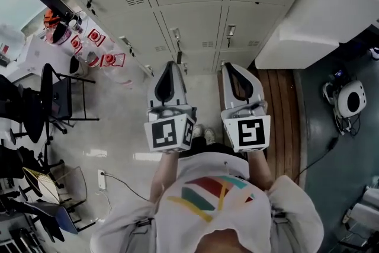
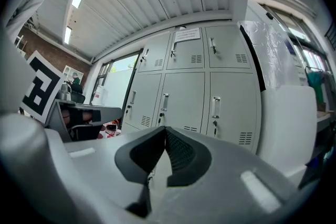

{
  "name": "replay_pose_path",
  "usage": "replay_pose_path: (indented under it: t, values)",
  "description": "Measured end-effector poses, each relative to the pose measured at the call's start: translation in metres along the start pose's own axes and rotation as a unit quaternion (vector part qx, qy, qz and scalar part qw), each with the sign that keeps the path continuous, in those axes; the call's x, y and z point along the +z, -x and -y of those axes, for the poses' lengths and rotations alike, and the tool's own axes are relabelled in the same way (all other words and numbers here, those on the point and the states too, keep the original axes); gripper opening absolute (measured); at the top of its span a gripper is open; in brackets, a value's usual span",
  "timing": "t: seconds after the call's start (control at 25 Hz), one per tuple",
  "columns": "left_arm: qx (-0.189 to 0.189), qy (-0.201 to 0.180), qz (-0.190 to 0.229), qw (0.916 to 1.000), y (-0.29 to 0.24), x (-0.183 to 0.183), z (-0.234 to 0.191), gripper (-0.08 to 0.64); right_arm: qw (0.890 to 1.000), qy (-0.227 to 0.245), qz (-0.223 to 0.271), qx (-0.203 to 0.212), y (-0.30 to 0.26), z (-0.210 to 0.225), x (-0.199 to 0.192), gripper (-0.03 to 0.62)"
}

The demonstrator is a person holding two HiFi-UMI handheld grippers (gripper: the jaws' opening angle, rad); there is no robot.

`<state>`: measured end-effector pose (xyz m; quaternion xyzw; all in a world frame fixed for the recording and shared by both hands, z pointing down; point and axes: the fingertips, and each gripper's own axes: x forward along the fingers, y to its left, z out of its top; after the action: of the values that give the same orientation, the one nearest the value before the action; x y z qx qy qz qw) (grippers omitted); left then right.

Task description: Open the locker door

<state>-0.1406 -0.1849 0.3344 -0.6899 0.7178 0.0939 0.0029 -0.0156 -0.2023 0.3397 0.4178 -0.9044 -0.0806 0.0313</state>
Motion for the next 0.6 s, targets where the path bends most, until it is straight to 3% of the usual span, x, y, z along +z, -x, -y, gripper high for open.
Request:
replay_pose_path:
  t: [0.44,0.56,0.6]
  values:
    - [-0.072,0.004,0.024,0.9971,-0.054,0.022,0.025,0.015,0.999,0.002,0.006,-0.038,-0.03,0.024,0.012,0.005]
    - [-0.094,-0.002,0.02,0.9954,-0.066,0.021,0.033,0.015,1.0,-0.013,0.003,-0.026,-0.042,0.029,0.011,0.008]
    - [-0.101,-0.004,0.019,0.9946,-0.07,0.02,0.036,0.015,1.0,-0.014,0.004,-0.017,-0.048,0.032,0.012,0.04]
